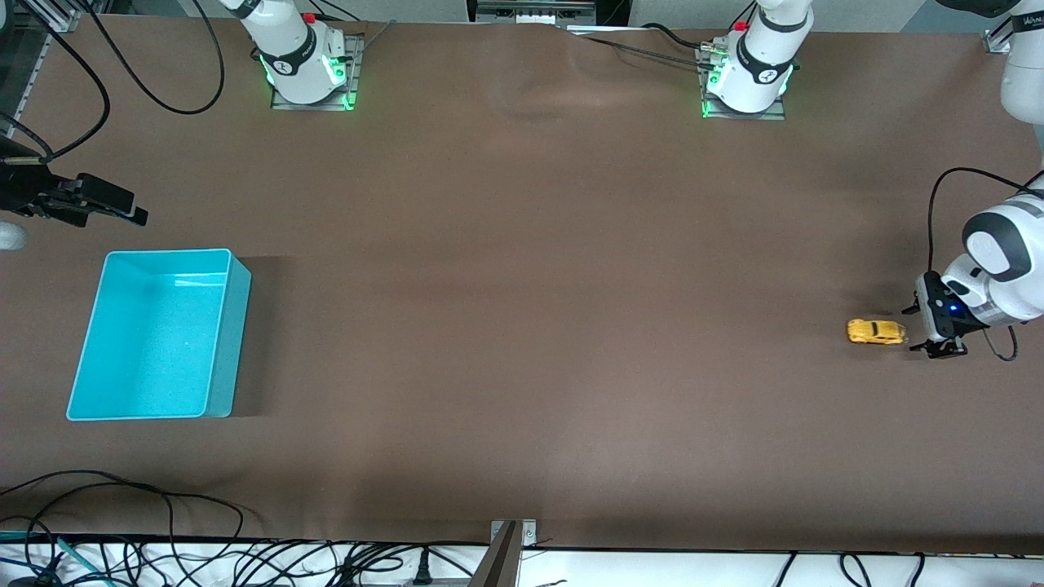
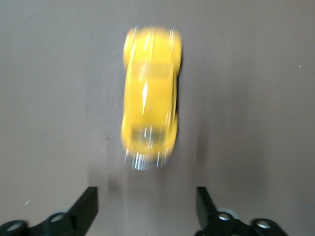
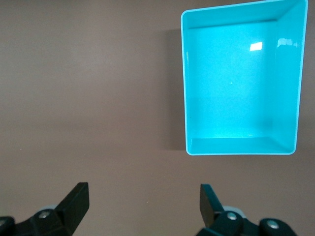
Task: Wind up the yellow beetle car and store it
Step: 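Open the left gripper, letting the car roll toward the turquoise bin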
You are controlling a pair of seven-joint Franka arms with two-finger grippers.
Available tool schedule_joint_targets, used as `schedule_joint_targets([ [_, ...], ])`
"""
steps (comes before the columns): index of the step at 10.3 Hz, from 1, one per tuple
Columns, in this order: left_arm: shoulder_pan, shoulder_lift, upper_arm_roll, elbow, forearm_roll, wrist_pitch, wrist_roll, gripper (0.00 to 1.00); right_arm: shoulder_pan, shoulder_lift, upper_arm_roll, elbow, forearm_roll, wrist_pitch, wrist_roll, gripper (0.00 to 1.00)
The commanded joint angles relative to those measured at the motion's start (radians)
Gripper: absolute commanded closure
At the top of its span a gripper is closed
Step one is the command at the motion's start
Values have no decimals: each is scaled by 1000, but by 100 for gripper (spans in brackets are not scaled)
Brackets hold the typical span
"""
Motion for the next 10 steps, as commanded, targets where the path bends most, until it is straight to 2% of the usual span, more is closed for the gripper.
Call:
schedule_joint_targets([
  [1, -2, -11, -18, 112, -19, -187, -57, 0, 2, 3, -1, 10, 18, -1, -19, 0],
  [3, -2, -44, -20, 140, -13, -285, -165, 0, -1, 9, -4, 9, 20, -2, -20, 0],
  [10, -71, -175, -28, 144, -3, -480, -497, 0, 4, 26, -2, 10, -3, -2, -19, 0],
])
